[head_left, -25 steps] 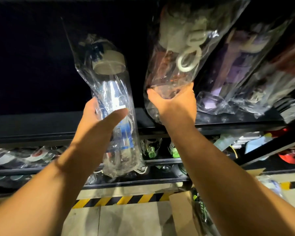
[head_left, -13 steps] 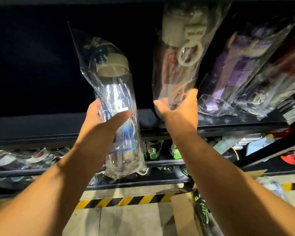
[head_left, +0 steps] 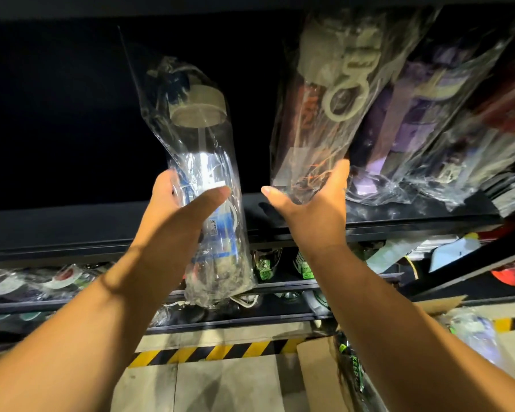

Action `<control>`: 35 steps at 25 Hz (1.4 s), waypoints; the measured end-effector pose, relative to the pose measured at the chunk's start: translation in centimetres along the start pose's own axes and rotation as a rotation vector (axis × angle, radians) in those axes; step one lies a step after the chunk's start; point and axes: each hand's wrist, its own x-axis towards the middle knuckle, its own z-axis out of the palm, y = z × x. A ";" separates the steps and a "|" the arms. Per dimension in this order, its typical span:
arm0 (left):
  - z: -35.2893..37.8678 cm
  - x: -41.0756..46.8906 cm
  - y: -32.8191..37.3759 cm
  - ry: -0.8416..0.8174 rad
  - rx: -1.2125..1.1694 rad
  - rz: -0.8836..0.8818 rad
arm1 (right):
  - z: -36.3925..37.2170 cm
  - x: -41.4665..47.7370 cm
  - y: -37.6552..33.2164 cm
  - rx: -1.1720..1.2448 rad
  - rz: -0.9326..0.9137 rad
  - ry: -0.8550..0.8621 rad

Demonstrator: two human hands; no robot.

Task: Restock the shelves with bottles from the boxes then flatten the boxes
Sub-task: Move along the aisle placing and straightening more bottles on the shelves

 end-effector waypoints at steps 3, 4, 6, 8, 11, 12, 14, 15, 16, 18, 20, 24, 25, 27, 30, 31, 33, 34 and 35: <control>0.3 -0.1 0.9 0.011 0.028 0.004 | -0.6 -0.5 0.1 -0.018 -0.004 -0.017; 0.3 0.0 1.3 0.021 0.040 0.006 | -0.7 -0.6 0.3 -0.010 -0.004 -0.020; 0.6 0.4 1.9 0.062 0.038 0.002 | -1.0 -0.9 0.7 -0.002 -0.017 0.000; 1.2 0.7 2.4 0.106 0.016 0.015 | -1.2 -1.3 1.3 0.010 -0.051 0.022; 1.6 1.4 2.8 0.242 0.001 0.054 | -0.9 -2.0 1.8 0.045 -0.064 0.021; 1.8 1.9 2.6 0.290 -0.001 0.096 | -0.8 -2.1 2.0 0.045 -0.066 0.014; 2.3 2.6 2.1 0.366 0.026 0.207 | -0.9 -2.2 2.3 0.023 -0.075 0.004; 2.5 2.7 1.5 0.390 0.042 0.254 | -0.9 -2.3 2.4 0.014 -0.076 0.003; 2.8 2.9 0.8 0.398 0.058 0.296 | -1.0 -2.4 2.4 0.014 -0.075 0.003; 3.5 2.8 -0.4 0.375 0.180 0.363 | -1.0 -2.5 2.4 0.018 -0.079 0.000; 3.6 2.9 -1.9 0.341 0.283 0.415 | -1.0 -2.4 2.6 0.004 -0.087 -0.003; 2.9 2.2 -2.6 0.226 0.269 0.365 | -1.1 -2.4 3.2 -0.036 -0.123 0.002; 2.5 2.0 -3.1 0.202 0.327 0.318 | -1.1 -2.4 3.3 -0.040 -0.133 0.004; 1.9 1.8 -4.4 0.199 0.421 0.245 | -1.0 -2.4 3.3 -0.033 -0.152 0.011; 1.9 2.2 -5.1 0.234 0.420 0.199 | -0.7 -2.5 3.5 -0.033 -0.213 0.038; 2.3 2.4 -5.0 0.237 0.429 0.176 | -0.7 -2.5 3.5 -0.045 -0.224 0.041; 2.9 3.3 -5.0 0.206 0.448 0.157 | -0.8 -2.4 3.8 -0.066 -0.223 0.033; 3.1 3.8 -5.0 0.188 0.459 0.156 | -0.9 -2.4 3.8 -0.071 -0.205 0.023; 3.3 4.3 -5.1 0.176 0.463 0.151 | -1.0 -2.3 3.9 -0.069 -0.178 0.010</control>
